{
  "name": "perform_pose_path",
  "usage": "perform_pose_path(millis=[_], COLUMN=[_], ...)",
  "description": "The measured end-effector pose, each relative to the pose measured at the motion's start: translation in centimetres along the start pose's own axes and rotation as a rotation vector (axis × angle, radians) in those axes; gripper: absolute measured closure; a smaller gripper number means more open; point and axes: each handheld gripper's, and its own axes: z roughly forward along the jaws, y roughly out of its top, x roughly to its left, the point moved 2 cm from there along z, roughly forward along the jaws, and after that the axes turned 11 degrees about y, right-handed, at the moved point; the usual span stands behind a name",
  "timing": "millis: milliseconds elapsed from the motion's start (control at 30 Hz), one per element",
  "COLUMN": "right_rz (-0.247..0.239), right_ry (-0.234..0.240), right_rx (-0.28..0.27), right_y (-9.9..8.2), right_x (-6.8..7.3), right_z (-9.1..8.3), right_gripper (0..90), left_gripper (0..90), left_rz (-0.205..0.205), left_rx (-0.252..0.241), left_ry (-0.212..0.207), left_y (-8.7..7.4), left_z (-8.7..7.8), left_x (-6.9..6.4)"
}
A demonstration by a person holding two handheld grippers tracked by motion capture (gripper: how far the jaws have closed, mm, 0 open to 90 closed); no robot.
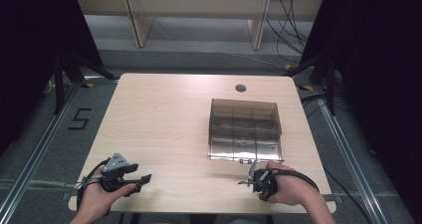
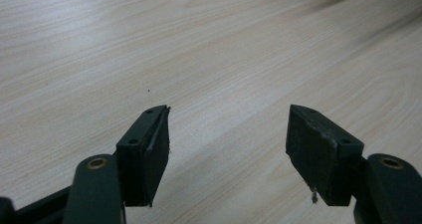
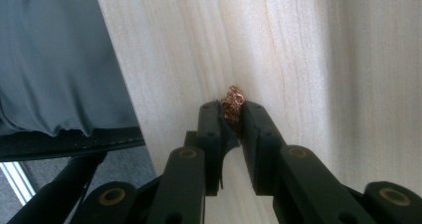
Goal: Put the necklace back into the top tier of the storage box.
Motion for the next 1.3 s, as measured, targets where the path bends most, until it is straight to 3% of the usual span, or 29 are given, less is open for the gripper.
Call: perform_pose_path(millis=[167, 367, 433, 500, 700, 733, 900, 933, 1033, 1067, 1100, 1133, 1300], right_rz=[0.028, 0.046, 0.047, 0.066, 0.039, 0.061, 0.063, 0.1, 0.113, 0.102, 0.099, 0.104, 0.11], right_ry=[0.03, 0.045, 0.041, 0.035, 0.035, 0.037, 0.043, 0.047, 0.047, 0.045, 0.051, 0.046, 0.042], right_rx=[-0.009, 0.002, -0.004, -0.005, -0.019, -0.016, -0.018, -0.004, -0.007, -0.012, -0.014, -0.015, -0.01], right_y=[0.0, -0.1, -0.2, -0.2, -0.3, -0.3, -0.4, -0.4, -0.4, -0.5, -0.5, -0.5, -0.6], right_x=[-0.1, -0.3, -0.3, -0.2, -0.2, 0.0, -0.2, 0.0, 0.1, 0.1, 0.1, 0.1, 0.3], right_z=[-0.1, -0.2, -0.3, -0.7, -2.0, -2.2, -3.3, -3.6, -4.2, -4.4, -4.6, -4.8, -6.0], right_gripper=[79.6, 79.6, 79.7, 79.6, 79.6, 79.7, 79.6, 79.6, 79.6, 79.6, 79.6, 79.6, 79.6], left_gripper=[33.3, 33.2, 33.3, 33.2, 33.2, 33.2, 33.2, 33.2, 33.1, 33.1, 33.1, 33.1, 33.1], left_rz=[-0.017, 0.007, -0.011, -0.011, -0.01, 0.001, -0.007, -0.009, -0.012, -0.019, 0.007, -0.023, -0.006], left_rx=[0.01, 0.005, 0.004, 0.004, 0.005, 0.013, 0.008, 0.007, 0.001, -0.005, 0.01, -0.008, 0.005], left_ry=[-0.003, -0.002, -0.001, -0.001, -0.002, 0.0, -0.002, -0.002, 0.011, 0.008, 0.007, 0.01, 0.009], left_y=[-0.1, 0.0, -0.1, -0.1, -0.1, -0.1, -0.1, -0.1, -0.1, -0.1, -0.1, -0.1, -0.1], left_z=[0.0, 0.0, 0.0, 0.0, 0.0, 0.0, 0.0, 0.1, 0.1, 0.1, 0.1, 0.2, 0.1], left_x=[-0.1, 0.2, 0.0, 0.0, 0.1, 0.1, 0.1, 0.0, 0.0, 0.0, 0.2, -0.1, 0.1])
